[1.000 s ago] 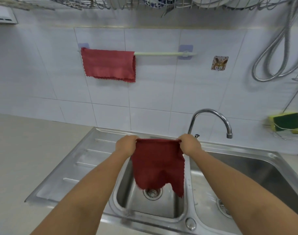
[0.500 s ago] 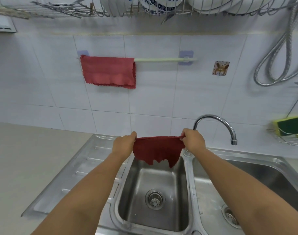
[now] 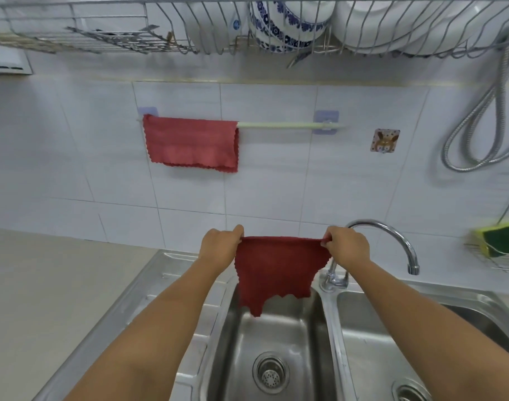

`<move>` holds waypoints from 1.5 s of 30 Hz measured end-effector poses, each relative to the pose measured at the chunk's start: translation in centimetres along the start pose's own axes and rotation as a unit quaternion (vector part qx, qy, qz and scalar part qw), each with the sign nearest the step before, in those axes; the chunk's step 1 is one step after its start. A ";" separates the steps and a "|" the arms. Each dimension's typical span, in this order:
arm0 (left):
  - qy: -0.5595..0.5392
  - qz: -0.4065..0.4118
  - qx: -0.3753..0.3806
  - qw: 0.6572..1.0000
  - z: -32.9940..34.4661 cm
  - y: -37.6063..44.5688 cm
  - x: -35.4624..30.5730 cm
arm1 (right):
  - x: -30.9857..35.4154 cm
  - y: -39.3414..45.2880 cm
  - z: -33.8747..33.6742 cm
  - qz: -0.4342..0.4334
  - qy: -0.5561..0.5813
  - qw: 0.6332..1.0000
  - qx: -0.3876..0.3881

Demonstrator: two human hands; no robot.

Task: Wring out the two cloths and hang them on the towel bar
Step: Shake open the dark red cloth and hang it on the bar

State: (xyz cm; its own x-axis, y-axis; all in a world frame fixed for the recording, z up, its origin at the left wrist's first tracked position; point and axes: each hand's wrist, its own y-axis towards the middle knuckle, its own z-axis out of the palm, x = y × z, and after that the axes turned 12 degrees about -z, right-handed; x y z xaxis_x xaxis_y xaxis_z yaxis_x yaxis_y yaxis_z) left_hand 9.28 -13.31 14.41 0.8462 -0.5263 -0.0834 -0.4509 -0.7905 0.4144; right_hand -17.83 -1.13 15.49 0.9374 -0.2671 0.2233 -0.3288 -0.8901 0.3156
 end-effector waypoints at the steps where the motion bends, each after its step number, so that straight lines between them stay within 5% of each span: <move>1: 0.000 0.003 0.000 1.000 -0.2 0.3 0.0 | 0.1 0.0 -0.3 -0.001 -0.011 1.000 -0.007; 5: 0.045 0.017 -0.018 0.999 -1.2 2.3 0.3 | 1.3 1.0 -2.0 -0.013 -0.057 0.998 -0.015; 11: 0.033 -0.024 -0.044 0.998 -5.1 6.8 -0.1 | 2.9 6.9 -6.8 0.144 0.142 0.970 0.133; 16: -0.092 -0.120 -0.042 0.988 -9.0 11.0 -0.1 | 4.4 10.2 -11.0 0.245 0.433 0.866 0.044; 20: -0.162 -0.194 -0.078 0.964 -13.0 14.6 -0.4 | 6.1 12.9 -13.6 0.200 0.497 0.842 -0.064; 23: -0.281 -0.253 -0.071 0.923 -14.9 17.3 -0.4 | 7.0 15.3 -14.9 0.161 0.500 0.837 -0.152; 28: -0.605 -0.278 -0.013 0.746 -15.7 21.9 -1.8 | 7.5 18.8 -16.5 0.099 0.423 0.860 -0.269; 30: -0.582 -0.258 -0.053 0.769 -15.5 23.7 -2.3 | 7.6 19.8 -16.8 0.079 0.386 0.869 -0.300; 33: -0.468 -0.205 -0.078 0.856 -15.3 25.0 -2.7 | 8.1 20.7 -16.8 0.021 0.278 0.917 -0.285; 35: -0.355 -0.167 -0.091 0.915 -14.5 25.3 -2.9 | 8.0 21.2 -15.9 -0.023 0.137 0.956 -0.258; 37: -0.228 -0.126 -0.145 0.955 -13.1 25.6 -2.8 | 7.1 21.6 -14.6 -0.077 -0.022 0.957 -0.278; 40: -0.107 -0.068 -0.247 0.961 -10.9 26.4 -1.9 | 5.4 22.3 -12.8 -0.114 -0.172 0.925 -0.320; 45: -0.049 -0.045 -0.309 0.949 -9.1 27.4 -0.4 | 4.7 22.8 -11.2 -0.134 -0.205 0.892 -0.380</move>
State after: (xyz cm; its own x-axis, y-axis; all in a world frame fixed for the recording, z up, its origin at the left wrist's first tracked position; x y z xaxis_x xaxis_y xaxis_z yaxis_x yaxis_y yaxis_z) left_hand -0.84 -31.86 34.04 0.8290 -0.5166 -0.2142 -0.1008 -0.5148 0.8514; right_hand -22.22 -18.54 34.03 0.9060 -0.3334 -0.2609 0.0765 -0.4771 0.8755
